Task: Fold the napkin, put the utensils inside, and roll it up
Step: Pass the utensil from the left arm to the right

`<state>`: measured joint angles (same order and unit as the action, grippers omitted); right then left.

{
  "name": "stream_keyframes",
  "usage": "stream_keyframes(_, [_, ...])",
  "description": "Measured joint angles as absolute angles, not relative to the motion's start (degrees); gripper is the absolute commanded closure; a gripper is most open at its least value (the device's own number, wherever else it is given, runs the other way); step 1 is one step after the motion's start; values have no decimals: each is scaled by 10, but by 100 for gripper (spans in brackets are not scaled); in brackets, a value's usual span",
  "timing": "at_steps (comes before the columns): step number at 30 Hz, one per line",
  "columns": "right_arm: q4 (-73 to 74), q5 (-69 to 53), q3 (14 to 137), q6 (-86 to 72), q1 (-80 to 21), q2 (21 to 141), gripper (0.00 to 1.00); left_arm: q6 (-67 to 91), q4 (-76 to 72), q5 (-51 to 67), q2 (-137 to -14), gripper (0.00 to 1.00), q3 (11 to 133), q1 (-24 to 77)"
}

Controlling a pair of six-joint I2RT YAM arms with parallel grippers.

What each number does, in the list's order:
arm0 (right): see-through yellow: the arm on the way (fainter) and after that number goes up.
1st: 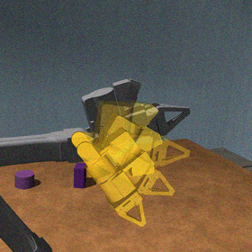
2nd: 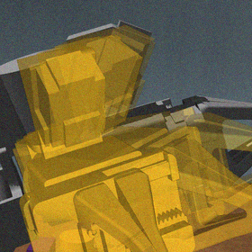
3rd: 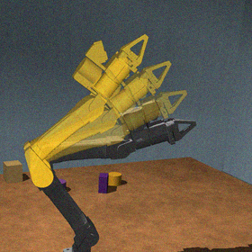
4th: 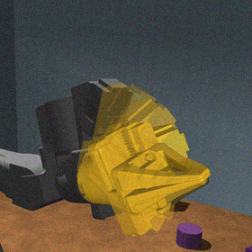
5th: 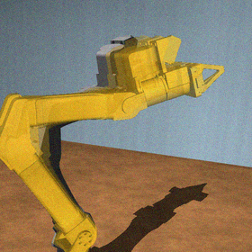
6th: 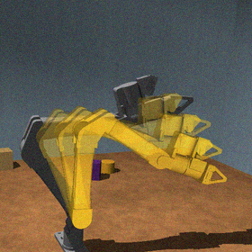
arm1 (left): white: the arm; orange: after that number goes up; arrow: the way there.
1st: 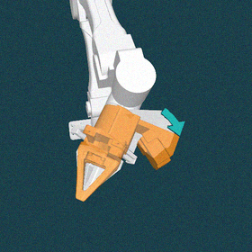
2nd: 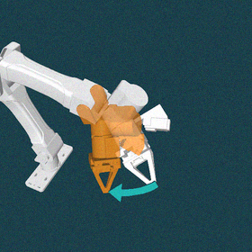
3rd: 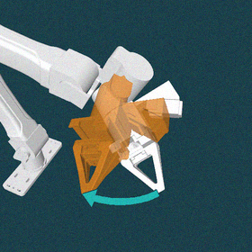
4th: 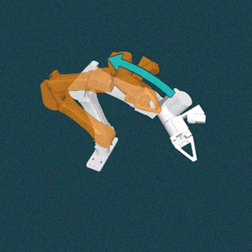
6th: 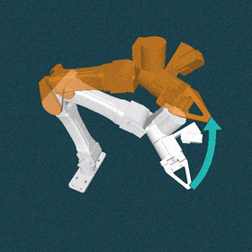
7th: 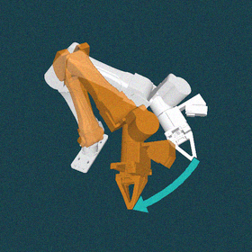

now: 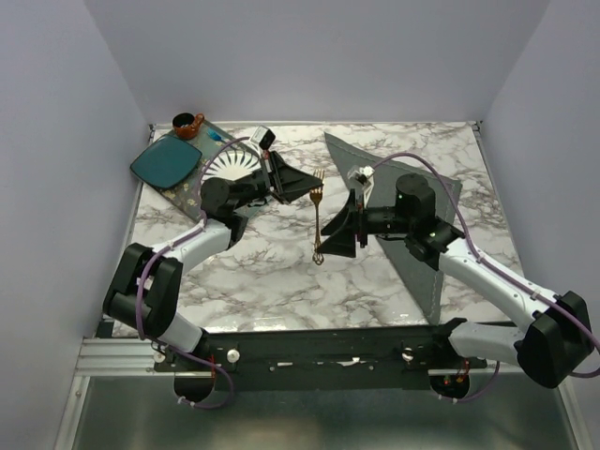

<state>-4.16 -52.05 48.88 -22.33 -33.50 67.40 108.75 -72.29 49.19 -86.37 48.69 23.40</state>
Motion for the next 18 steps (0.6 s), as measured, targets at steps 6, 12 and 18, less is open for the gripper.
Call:
stream_keyframes(6, [-162,-516,454,-292,-371,678,65,1103,-745,475,-864,100,470,268])
stream_keyframes(12, [-220,-479,405,-346,-401,675,99,1086,-749,469,-874,84,470,277])
stream_keyframes(18, [-128,-371,410,-335,-422,635,99,977,-689,470,-845,21,469,268])
